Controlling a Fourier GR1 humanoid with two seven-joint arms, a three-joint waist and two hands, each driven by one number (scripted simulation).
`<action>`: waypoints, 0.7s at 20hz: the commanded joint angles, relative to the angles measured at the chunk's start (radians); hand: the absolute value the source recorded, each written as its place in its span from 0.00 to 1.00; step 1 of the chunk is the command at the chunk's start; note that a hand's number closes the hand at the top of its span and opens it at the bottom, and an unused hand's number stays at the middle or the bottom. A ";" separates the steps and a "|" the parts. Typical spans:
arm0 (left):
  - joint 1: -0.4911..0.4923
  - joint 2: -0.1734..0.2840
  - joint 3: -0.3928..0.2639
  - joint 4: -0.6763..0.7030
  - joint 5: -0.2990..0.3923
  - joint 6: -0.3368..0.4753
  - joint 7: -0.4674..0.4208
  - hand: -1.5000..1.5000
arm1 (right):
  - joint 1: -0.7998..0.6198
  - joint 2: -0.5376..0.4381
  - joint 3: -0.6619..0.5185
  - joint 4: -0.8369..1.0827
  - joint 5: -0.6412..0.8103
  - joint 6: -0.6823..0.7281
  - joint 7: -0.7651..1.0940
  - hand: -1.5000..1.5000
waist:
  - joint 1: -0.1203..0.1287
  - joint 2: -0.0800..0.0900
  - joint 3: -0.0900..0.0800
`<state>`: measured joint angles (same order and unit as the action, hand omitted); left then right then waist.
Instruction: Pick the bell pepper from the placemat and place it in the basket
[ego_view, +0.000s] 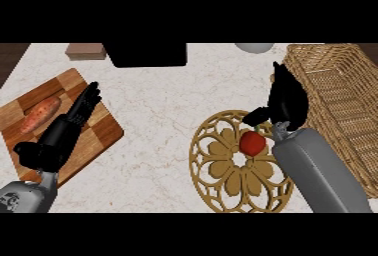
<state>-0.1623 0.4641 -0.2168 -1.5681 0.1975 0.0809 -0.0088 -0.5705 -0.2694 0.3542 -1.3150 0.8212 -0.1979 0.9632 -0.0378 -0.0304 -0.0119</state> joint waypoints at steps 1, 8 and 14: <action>0.001 -0.001 0.008 0.022 0.006 -0.011 -0.012 0.50 | -0.087 0.046 0.021 -0.107 -0.066 0.291 0.235 0.00 | -0.008 0.000 0.003; 0.017 -0.011 0.011 0.016 -0.008 -0.001 -0.015 0.50 | -0.059 0.075 -0.006 -0.386 -0.163 0.497 0.489 0.00 | -0.017 0.005 0.009; -0.024 0.004 0.044 0.040 0.016 -0.038 -0.009 0.50 | -0.016 0.052 -0.037 -0.517 -0.157 0.567 0.523 0.00 | -0.011 0.016 0.009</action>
<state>-0.1511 0.4745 -0.1813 -1.5568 0.2122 0.0516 -0.0232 -0.5816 -0.2298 0.3205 -1.7482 0.6643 0.2050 1.2208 -0.0504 -0.0234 -0.0039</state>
